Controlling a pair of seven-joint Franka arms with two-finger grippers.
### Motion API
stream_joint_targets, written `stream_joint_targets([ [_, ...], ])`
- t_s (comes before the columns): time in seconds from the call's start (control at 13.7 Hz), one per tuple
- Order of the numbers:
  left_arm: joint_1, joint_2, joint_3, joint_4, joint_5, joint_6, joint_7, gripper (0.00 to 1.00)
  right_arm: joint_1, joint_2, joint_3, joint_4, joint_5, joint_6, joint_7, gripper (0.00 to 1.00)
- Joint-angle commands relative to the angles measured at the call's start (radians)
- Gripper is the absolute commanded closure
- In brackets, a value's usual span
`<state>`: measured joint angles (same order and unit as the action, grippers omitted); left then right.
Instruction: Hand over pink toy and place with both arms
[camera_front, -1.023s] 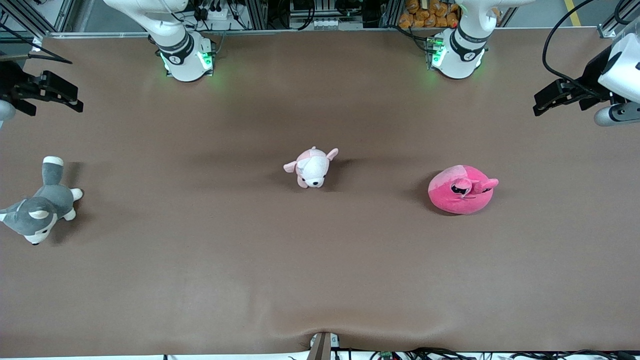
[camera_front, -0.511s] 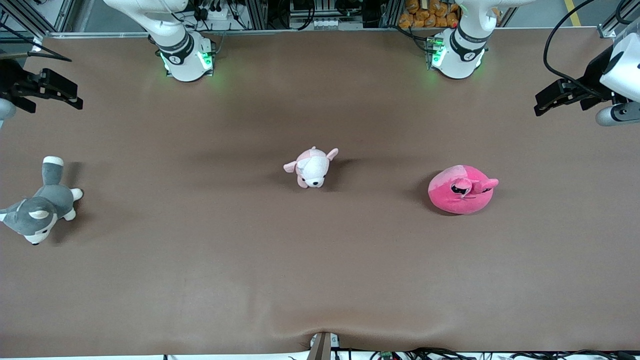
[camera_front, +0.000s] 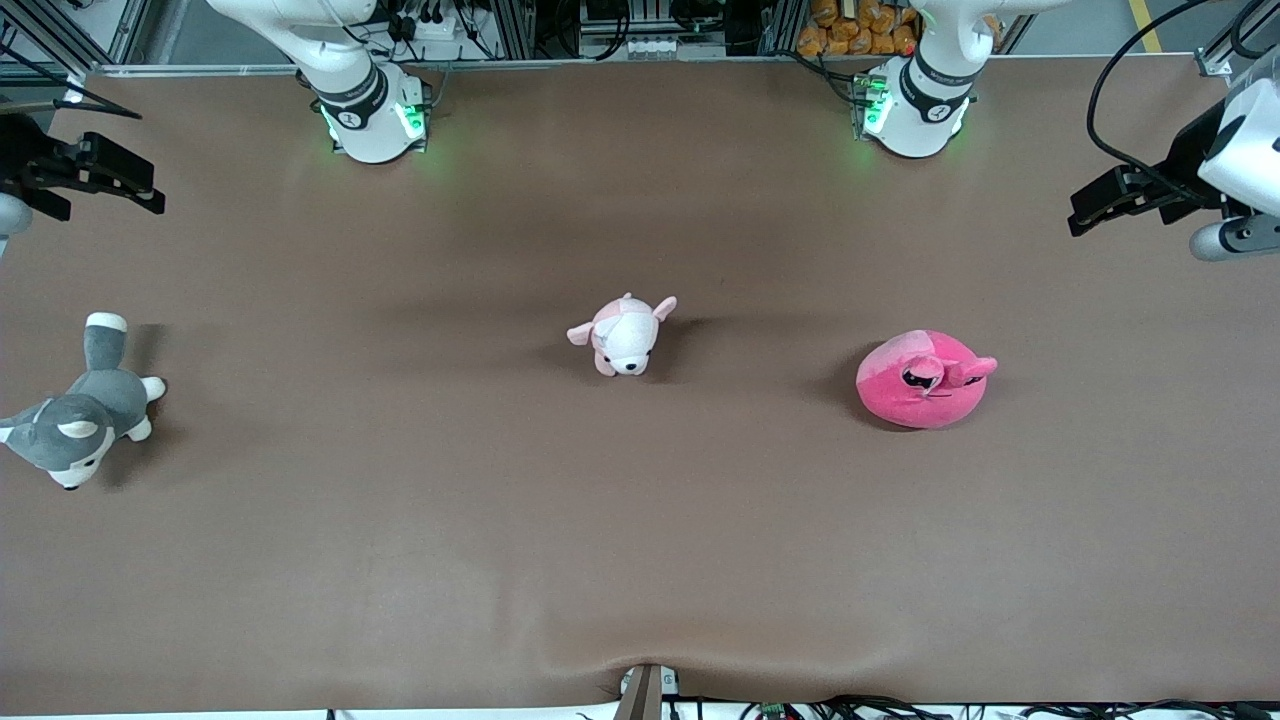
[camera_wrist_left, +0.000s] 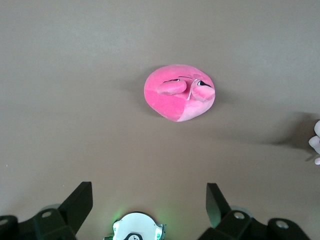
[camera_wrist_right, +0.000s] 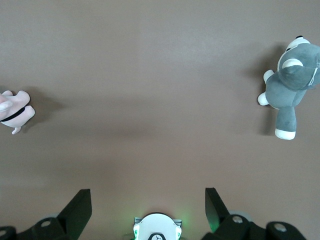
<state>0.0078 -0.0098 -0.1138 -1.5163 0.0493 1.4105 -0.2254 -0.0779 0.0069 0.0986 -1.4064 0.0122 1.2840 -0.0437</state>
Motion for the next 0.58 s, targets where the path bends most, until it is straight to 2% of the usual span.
stream_joint_targets([
  [0.0,0.003,0.050,0.002,0.027,0.110,-0.015,0.015,0.00,0.004,0.012,0.003,0.031,-0.014,-0.026,0.016,0.00],
  [0.07,0.003,0.050,0.002,0.027,0.121,-0.015,0.012,0.00,-0.003,0.010,0.000,0.000,-0.003,0.001,0.013,0.00],
  [0.15,0.004,0.051,0.002,0.025,0.116,-0.015,0.002,0.00,0.001,0.022,0.001,0.048,-0.009,-0.020,0.009,0.00],
  [0.22,0.006,0.053,0.002,0.025,0.112,-0.012,0.000,0.00,0.007,0.022,0.001,0.053,-0.011,-0.049,0.016,0.00],
  [0.29,0.011,0.056,0.002,0.019,0.097,-0.002,-0.005,0.00,-0.002,0.015,0.001,0.014,0.000,-0.020,0.015,0.00],
  [0.37,0.044,0.057,0.002,0.007,0.063,0.022,-0.014,0.00,0.001,0.027,0.001,0.055,-0.009,-0.032,0.009,0.00],
  [0.51,0.108,0.054,0.002,-0.045,-0.032,0.096,-0.018,0.00,-0.005,0.024,0.000,0.023,-0.005,-0.025,0.013,0.00],
])
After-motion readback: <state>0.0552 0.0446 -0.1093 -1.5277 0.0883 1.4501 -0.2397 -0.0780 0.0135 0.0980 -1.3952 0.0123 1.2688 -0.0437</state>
